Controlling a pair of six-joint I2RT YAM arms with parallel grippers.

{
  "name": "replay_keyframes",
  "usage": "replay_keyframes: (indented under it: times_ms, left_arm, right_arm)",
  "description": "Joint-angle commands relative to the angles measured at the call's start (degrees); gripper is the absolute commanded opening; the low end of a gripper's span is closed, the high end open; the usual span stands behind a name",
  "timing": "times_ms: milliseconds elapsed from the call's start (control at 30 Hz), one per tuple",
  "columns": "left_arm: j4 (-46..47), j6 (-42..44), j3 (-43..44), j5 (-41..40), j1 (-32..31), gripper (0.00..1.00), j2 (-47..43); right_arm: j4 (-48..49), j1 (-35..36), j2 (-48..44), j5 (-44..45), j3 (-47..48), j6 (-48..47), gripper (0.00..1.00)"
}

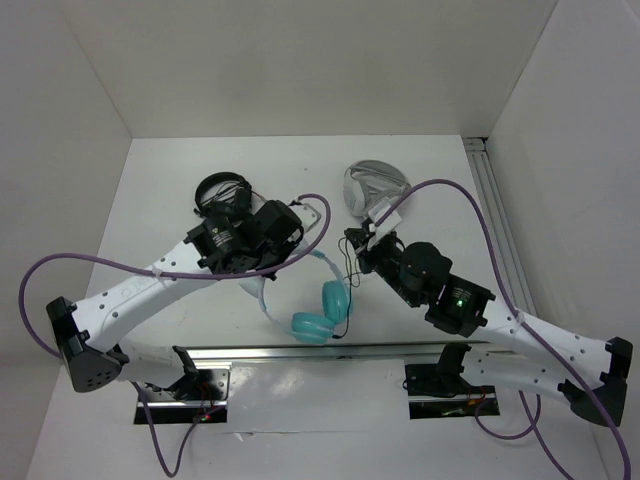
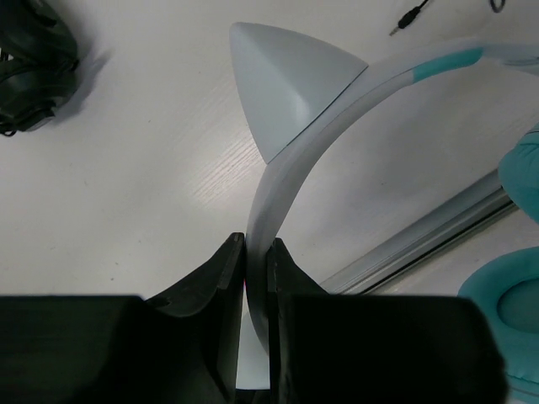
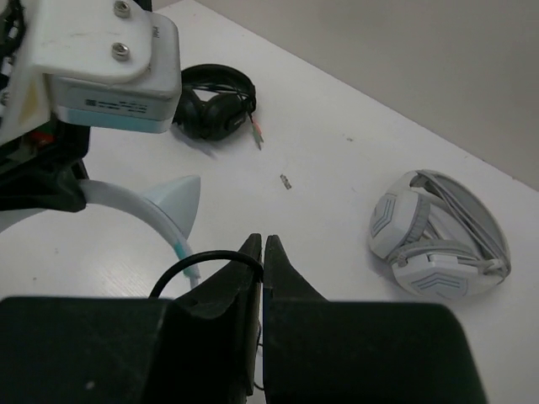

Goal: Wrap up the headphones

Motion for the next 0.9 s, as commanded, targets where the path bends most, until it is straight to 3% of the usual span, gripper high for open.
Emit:
replay_keyframes:
  times_ms: [0, 333, 567, 867]
  left_arm:
    - [3.69, 2.37, 1.16, 5.68, -2.19, 0.00, -2.50]
    - [4.21, 4.75, 0.55, 4.91, -10.01, 0.00, -4.97]
    - [5.53, 4.75, 0.55, 3.67, -10.02, 0.00, -9.01]
    - [7.47, 6.41, -0.07, 9.55, -10.02, 0.00, -14.81]
  right_arm:
    - [0.03, 0.46, 2.25, 1.74, 2.24, -2.22, 0.04]
    - [0.56, 3.09, 10.60, 4.72, 2.23, -2.75, 0.04]
    - [0.56, 3.09, 11.76, 5.26, 0.83, -2.22, 0.03]
    - [2.23, -2.17, 13.33, -9.66, -0.76, -1.17, 0.01]
